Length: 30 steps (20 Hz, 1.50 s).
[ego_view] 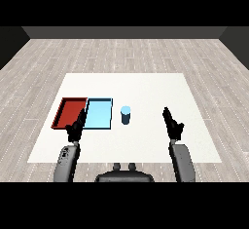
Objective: Pick the blue can and put it in the blue box
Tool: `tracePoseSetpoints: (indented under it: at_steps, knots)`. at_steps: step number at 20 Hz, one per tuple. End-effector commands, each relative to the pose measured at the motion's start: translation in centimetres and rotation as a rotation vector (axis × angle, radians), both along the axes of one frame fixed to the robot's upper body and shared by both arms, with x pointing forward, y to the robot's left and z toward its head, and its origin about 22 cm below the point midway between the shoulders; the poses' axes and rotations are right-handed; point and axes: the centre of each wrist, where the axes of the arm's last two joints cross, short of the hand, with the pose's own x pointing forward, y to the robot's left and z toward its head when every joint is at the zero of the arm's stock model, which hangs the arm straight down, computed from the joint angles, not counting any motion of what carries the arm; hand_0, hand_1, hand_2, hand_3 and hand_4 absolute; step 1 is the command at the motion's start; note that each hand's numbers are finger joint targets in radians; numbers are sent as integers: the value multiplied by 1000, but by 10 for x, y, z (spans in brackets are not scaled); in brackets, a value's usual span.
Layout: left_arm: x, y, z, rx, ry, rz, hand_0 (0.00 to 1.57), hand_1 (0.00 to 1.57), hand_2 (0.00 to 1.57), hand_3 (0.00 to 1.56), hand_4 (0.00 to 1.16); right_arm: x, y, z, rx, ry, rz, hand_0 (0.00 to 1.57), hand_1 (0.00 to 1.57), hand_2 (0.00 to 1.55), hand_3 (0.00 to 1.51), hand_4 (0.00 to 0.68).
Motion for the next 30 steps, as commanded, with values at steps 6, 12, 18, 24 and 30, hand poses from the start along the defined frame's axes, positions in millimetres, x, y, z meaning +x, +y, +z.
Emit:
tracePoseSetpoints:
  at_steps: [6, 12, 18, 24, 30]
  knots:
    - [19, 9, 29, 15, -83, -6, 0, 0, 0, 0, 0, 55, 73, 24, -23, -42, 18, 0, 0, 0, 0, 0]
    - [16, -6, 42, -113, -498, -92, 0, 0, 0, 0, 0, 65, 67, 20, 191, -277, 138, 0, 0, 0, 0, 0]
    - [8, 8, 38, -107, -522, -118, 0, 0, 0, 0, 0, 46, 73, 9, 203, -261, 147, 0, 0, 0, 0, 0]
    - [9, 1, 23, -109, -500, -75, 0, 0, 0, 0, 0, 42, 93, 11, 209, -252, 144, 0, 0, 0, 0, 0]
    - [0, 20, 27, -126, -507, -81, 0, 0, 0, 0, 0, 61, 110, 13, 247, -252, 176, 0, 0, 0, 0, 0]
